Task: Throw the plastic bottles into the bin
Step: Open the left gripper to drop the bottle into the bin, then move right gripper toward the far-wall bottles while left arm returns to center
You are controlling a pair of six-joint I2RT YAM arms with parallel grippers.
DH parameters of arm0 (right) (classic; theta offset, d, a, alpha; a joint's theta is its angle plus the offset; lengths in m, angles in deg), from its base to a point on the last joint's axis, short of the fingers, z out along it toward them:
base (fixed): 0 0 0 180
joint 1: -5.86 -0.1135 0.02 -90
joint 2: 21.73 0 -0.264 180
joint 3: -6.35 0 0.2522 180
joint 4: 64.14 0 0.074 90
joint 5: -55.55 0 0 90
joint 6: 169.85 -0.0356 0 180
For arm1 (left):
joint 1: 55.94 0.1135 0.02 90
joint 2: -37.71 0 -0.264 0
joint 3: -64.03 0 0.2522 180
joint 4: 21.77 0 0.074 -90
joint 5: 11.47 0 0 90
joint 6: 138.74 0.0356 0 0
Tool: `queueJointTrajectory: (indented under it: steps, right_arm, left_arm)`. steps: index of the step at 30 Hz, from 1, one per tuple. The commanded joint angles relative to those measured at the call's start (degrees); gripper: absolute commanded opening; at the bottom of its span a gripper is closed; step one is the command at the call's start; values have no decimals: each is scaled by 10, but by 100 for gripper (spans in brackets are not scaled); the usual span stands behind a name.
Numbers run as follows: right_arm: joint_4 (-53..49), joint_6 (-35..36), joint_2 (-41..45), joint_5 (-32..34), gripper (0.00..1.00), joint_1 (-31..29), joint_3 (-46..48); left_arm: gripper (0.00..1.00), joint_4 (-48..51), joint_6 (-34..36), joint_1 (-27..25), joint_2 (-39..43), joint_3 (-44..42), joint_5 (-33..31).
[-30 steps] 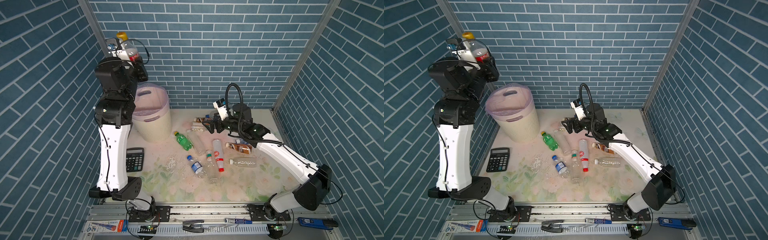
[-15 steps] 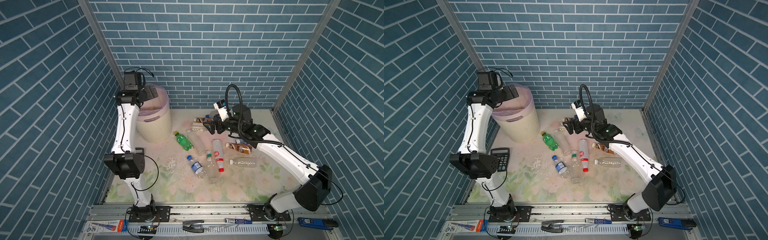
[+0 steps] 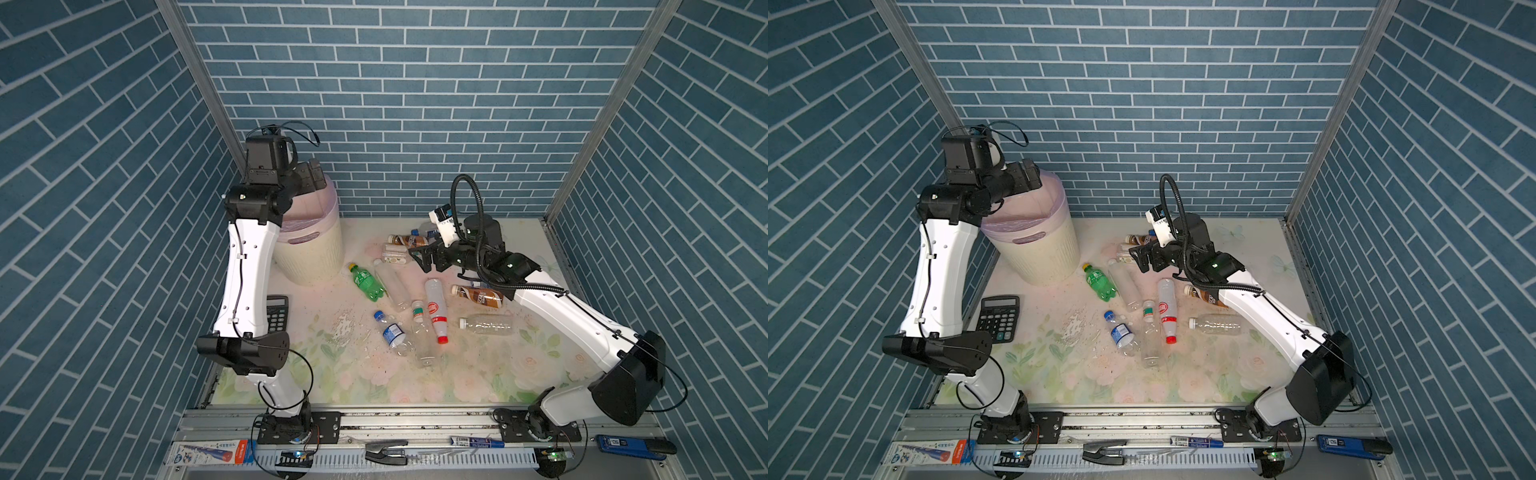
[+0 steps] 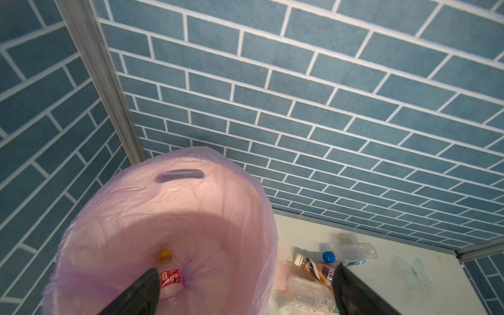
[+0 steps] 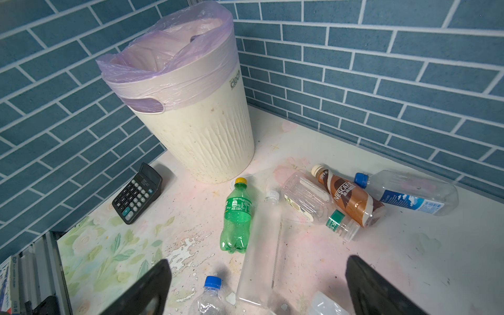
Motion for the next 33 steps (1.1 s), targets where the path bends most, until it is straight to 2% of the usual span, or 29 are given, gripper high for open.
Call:
queueJointTrajectory:
  steps: [1,7,12,17,23,26,33]
  right_arm:
    - [-14,-8,18,45,99,-3,15]
    - [-55,-8,22,113,99,18,9]
    - [-85,-40,32,134,99,67,17]
    - [-92,-90,32,136,99,136,36]
    - [-100,-141,-40,109,99,198,-7]
    - [-106,-168,-74,80,99,219,-34]
    - [-73,-223,-128,33,99,238,-52]
  left_arm:
    - [99,18,34,-48,-10,31,-21]
    - [99,-8,31,-131,-14,15,-16]
    - [99,-82,12,-190,-3,-73,3]
    - [99,-94,-2,-220,-32,-97,13]
    - [99,-147,-18,-236,-51,-164,37]
    - [99,-144,-3,-236,-96,-136,44]
    - [99,-120,31,-233,-240,4,47]
